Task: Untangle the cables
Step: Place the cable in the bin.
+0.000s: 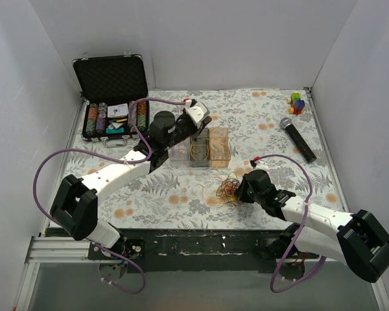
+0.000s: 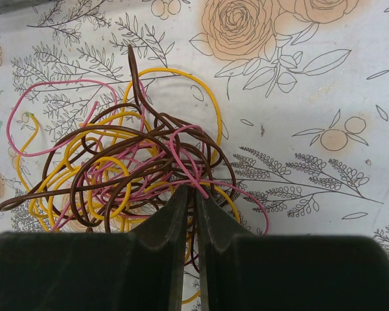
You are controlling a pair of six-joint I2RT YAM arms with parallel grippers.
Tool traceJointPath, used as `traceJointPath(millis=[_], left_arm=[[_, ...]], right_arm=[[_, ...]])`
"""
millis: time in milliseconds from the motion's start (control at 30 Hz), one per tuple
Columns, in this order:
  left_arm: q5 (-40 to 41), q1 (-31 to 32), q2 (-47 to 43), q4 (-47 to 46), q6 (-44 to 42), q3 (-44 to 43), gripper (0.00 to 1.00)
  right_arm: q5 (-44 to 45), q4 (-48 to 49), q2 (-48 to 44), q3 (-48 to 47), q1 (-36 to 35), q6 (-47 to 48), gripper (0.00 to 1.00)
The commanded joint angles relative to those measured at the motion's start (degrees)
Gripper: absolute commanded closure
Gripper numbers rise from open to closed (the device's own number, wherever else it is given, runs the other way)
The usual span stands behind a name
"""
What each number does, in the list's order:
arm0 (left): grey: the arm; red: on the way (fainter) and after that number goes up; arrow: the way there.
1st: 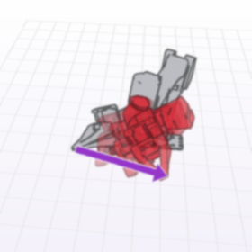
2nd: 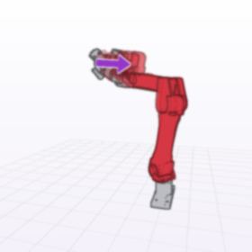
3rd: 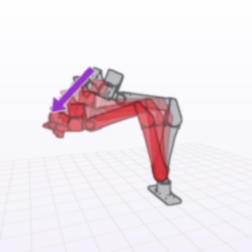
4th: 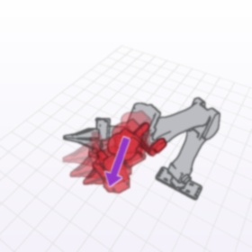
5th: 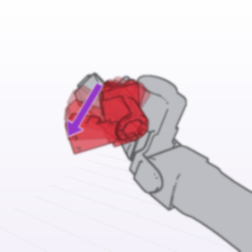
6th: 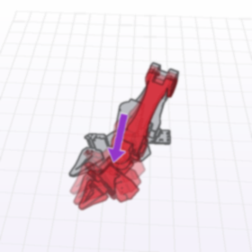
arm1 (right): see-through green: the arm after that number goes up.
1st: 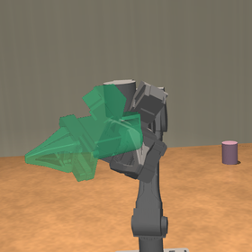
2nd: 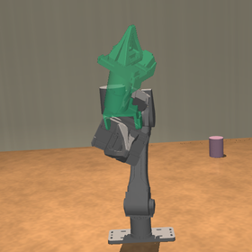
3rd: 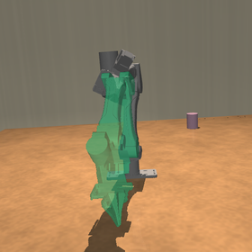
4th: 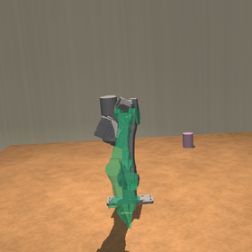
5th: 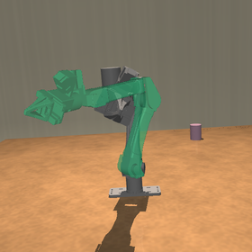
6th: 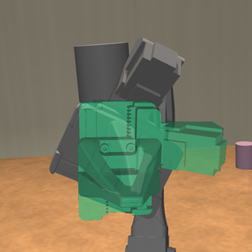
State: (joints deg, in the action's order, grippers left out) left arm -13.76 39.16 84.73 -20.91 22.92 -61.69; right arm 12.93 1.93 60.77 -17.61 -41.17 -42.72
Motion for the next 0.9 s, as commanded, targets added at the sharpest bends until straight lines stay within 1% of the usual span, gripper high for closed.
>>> traceJointPath(millis=[0,200,333,633,867], left_arm=[[-1.28,-1.36,0.09,3.33,3.28,-0.98,1.00],[1.89,-2.07,-1.58,0.70,-2.95,6.22,1.00],[2.42,-2.15,-2.81,-0.63,-4.63,9.13,1.00],[1.10,-2.24,-4.31,-0.89,-7.97,12.38,1.00],[2.07,-2.24,-0.89,0.60,-10.43,10.89,1.00]], right_arm=[[0.08,-6.07,0.93,1.87,-0.23,0.53,0.84],[-0.09,-5.71,1.80,2.05,-0.32,0.53,0.84],[-0.36,-4.93,2.42,2.14,-0.23,0.36,0.84],[-0.27,-4.48,3.21,2.58,-0.23,-0.17,0.84],[-0.36,-3.96,3.12,2.84,-0.23,-0.43,0.84]])
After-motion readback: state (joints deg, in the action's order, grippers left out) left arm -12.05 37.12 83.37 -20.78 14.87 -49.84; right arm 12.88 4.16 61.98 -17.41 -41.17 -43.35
